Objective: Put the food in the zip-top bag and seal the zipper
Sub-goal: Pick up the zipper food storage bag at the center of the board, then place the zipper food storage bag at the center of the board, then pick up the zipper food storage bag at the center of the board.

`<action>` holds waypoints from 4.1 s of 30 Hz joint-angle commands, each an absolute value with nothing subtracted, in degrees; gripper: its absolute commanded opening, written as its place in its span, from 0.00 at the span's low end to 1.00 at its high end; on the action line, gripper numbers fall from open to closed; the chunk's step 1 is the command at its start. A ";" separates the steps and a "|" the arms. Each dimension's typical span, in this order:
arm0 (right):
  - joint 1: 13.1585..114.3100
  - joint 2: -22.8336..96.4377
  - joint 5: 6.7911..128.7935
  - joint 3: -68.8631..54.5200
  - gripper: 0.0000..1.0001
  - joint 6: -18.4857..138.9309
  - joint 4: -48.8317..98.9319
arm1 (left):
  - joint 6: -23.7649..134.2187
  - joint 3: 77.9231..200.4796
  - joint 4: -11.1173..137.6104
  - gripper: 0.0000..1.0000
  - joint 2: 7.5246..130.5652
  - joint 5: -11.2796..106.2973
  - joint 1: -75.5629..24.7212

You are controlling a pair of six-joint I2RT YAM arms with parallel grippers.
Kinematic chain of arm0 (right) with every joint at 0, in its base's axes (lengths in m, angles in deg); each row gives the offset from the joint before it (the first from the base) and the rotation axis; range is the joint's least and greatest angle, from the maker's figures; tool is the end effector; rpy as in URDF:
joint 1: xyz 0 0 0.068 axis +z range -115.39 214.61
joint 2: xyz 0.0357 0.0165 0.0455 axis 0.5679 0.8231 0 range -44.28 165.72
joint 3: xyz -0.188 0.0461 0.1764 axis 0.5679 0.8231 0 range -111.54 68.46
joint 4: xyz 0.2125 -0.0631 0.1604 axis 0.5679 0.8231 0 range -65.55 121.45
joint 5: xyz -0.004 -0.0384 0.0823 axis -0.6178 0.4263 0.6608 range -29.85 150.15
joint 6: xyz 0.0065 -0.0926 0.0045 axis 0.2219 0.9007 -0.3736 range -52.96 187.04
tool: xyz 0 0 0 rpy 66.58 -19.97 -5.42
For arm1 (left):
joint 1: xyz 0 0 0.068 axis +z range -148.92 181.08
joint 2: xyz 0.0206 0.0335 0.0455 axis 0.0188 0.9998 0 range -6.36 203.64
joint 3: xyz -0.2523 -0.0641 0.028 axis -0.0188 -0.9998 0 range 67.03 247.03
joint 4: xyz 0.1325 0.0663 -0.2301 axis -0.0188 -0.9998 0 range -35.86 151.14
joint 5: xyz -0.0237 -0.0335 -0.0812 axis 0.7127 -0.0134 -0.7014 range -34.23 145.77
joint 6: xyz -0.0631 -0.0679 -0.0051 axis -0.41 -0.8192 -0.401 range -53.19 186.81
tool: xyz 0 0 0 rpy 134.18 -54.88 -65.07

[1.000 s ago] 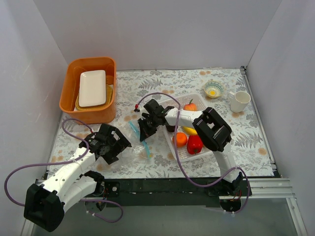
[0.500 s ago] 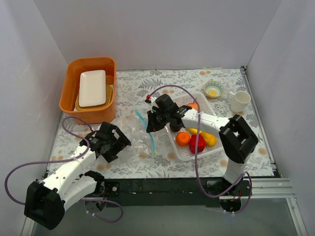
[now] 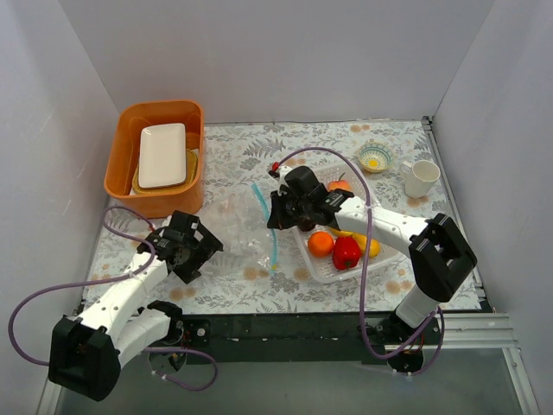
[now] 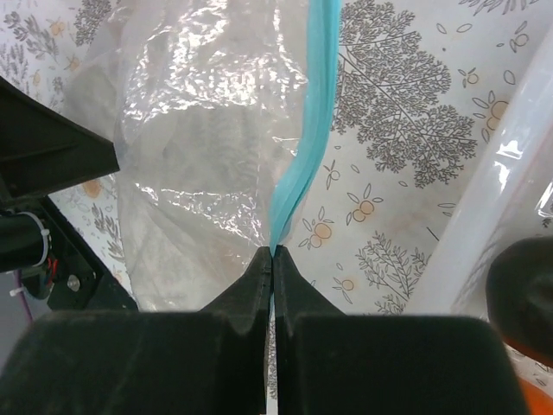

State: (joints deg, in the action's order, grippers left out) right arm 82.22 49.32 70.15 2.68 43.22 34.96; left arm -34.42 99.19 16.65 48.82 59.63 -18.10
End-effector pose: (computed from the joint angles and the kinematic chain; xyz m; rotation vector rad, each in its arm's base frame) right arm 0.2688 0.3160 0.2014 -0.5876 2.3003 0.8389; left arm 0.1878 -0.0595 0.1298 -1.8887 2.1418 -0.4447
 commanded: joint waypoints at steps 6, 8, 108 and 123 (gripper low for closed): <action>82.07 52.30 79.22 -0.34 0.01 43.92 34.99 | -21.97 113.43 22.12 0.98 43.11 53.75 -17.82; 82.15 54.58 80.36 -1.06 0.01 44.45 35.88 | -20.74 114.66 23.17 0.98 44.26 51.48 -17.90; 86.37 20.41 49.95 13.00 0.64 37.59 42.21 | -27.41 131.45 13.24 0.70 80.38 69.92 -43.30; 85.41 18.56 51.36 14.85 0.60 38.12 42.21 | -26.71 131.64 14.12 0.36 84.26 70.01 -43.31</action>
